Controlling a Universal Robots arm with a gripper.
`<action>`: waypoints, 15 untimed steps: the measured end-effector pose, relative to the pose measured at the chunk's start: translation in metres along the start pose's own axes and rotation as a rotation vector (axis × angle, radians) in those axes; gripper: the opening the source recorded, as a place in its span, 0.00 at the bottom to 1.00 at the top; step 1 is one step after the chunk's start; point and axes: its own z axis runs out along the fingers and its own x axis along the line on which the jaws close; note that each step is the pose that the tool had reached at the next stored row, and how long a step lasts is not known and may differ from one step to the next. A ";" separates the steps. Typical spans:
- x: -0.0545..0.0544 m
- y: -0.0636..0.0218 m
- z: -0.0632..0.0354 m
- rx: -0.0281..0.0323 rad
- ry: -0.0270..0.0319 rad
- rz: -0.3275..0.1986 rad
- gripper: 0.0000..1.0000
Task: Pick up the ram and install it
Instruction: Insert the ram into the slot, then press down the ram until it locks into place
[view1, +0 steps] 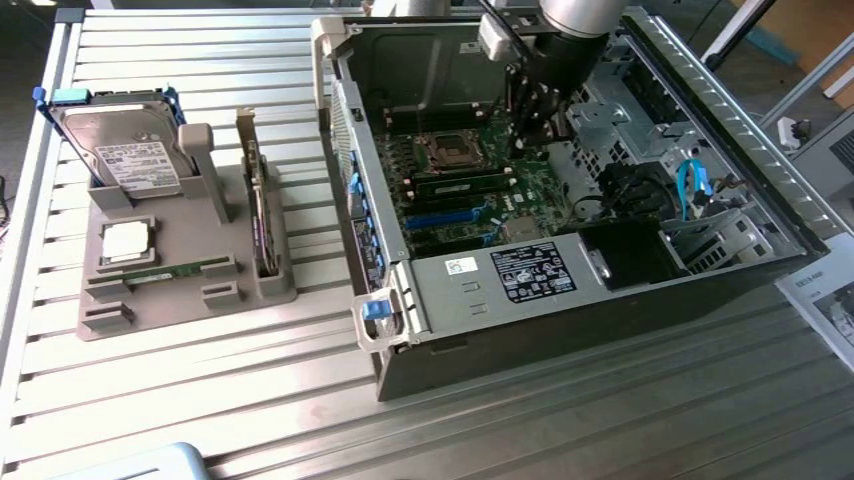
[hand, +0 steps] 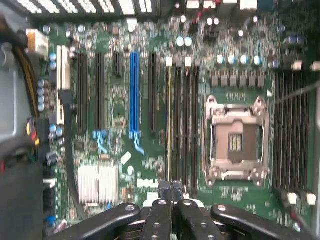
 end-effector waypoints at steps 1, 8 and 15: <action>0.000 -0.0059 -0.0001 -0.0020 0.0001 0.000 0.12; 0.000 -0.0347 -0.0001 -0.0118 0.0001 0.000 0.12; 0.000 -0.0348 -0.0001 -0.0118 0.0000 0.000 0.12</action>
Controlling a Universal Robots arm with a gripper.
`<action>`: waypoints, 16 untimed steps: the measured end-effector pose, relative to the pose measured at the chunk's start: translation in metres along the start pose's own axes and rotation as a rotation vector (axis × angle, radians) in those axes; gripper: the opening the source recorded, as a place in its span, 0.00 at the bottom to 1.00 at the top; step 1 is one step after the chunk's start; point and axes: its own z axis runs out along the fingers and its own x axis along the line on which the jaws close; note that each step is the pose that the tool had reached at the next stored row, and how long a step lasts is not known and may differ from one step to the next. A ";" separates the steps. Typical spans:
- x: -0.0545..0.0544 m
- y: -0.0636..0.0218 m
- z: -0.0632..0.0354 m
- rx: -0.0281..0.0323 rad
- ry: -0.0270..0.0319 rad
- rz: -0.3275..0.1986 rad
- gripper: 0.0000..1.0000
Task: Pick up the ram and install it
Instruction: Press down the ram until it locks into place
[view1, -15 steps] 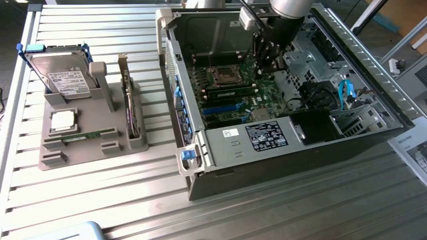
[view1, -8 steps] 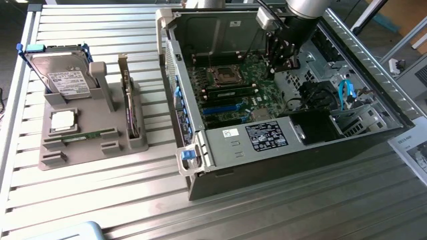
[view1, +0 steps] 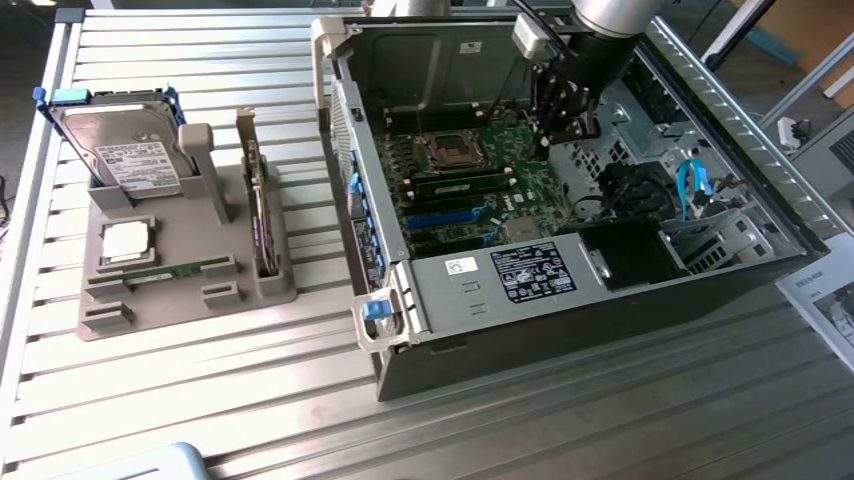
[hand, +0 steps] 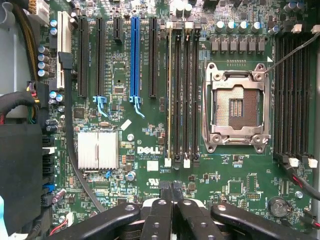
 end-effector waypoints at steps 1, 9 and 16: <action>0.000 0.0000 0.0000 0.0000 0.0000 0.000 0.12; 0.000 0.0183 0.0030 0.0010 0.0000 0.002 0.12; -0.001 0.0336 0.0169 0.0011 0.0000 0.002 0.12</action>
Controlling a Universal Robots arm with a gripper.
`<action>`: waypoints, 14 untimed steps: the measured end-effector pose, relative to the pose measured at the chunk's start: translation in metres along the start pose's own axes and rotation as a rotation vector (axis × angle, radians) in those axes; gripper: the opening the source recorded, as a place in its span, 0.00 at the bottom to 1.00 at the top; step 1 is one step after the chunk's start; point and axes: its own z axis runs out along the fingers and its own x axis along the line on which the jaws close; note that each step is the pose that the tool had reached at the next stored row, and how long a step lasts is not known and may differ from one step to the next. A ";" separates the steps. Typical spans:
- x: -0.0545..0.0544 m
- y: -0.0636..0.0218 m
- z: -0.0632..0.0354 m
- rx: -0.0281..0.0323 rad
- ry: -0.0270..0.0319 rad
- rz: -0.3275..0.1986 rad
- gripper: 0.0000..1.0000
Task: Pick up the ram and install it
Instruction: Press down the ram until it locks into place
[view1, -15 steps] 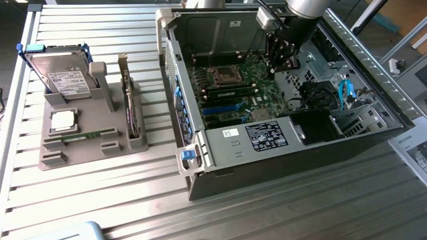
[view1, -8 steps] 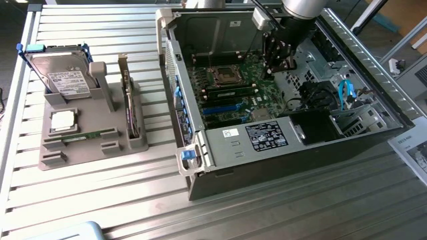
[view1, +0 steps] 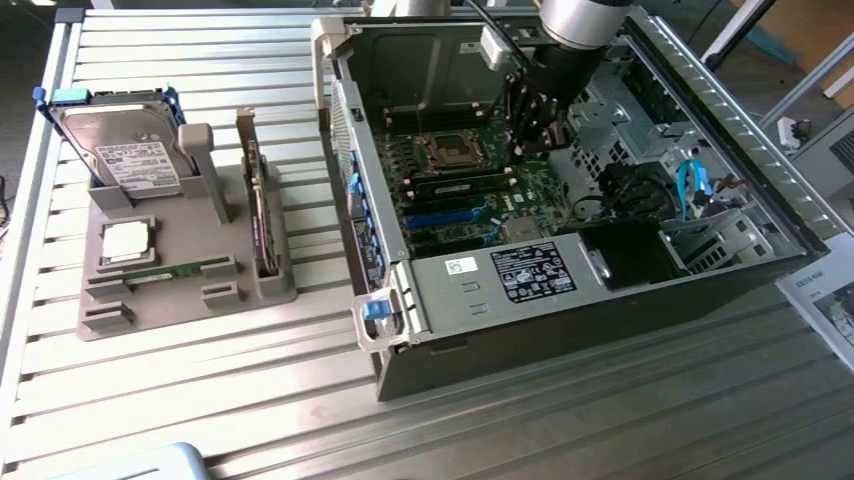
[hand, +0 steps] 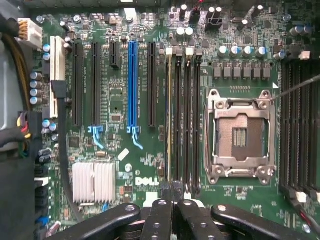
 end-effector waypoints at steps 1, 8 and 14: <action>0.000 0.0000 0.0011 0.0000 0.0000 0.000 0.12; 0.000 -0.0012 0.0079 0.0001 -0.0001 0.000 0.12; -0.001 -0.0016 0.0158 0.0000 0.0000 0.000 0.12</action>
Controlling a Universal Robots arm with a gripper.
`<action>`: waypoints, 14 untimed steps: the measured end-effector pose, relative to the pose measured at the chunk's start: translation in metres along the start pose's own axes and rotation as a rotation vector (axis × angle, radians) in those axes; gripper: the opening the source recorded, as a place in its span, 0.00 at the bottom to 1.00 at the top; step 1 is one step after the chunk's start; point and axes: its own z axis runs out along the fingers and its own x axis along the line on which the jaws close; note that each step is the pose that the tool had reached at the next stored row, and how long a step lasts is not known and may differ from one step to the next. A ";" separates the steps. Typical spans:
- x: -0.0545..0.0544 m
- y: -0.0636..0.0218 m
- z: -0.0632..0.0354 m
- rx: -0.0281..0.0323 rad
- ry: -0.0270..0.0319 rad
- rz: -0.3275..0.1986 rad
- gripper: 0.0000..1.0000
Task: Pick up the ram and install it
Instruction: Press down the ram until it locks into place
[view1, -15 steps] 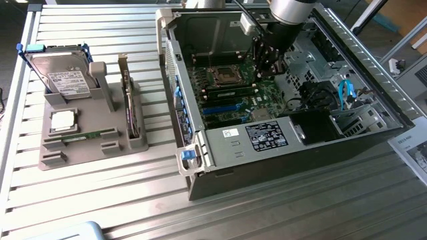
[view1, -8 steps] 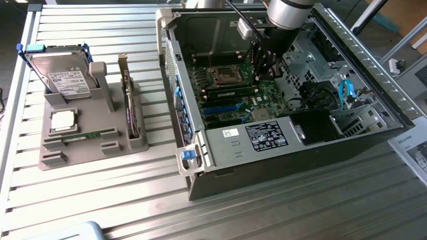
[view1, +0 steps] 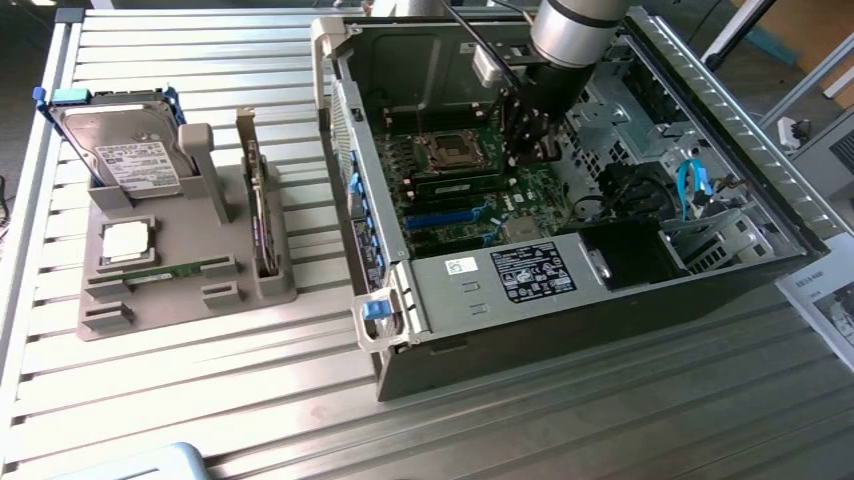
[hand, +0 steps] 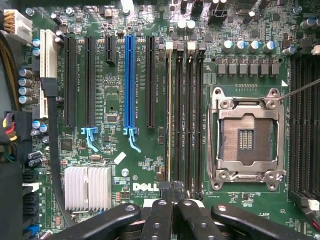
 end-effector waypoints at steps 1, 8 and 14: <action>0.000 -0.0001 0.0020 0.0000 0.0000 0.000 0.12; 0.000 -0.0003 0.0082 -0.0001 0.0003 0.000 0.12; 0.000 -0.0002 0.0073 0.0017 -0.0014 0.000 0.12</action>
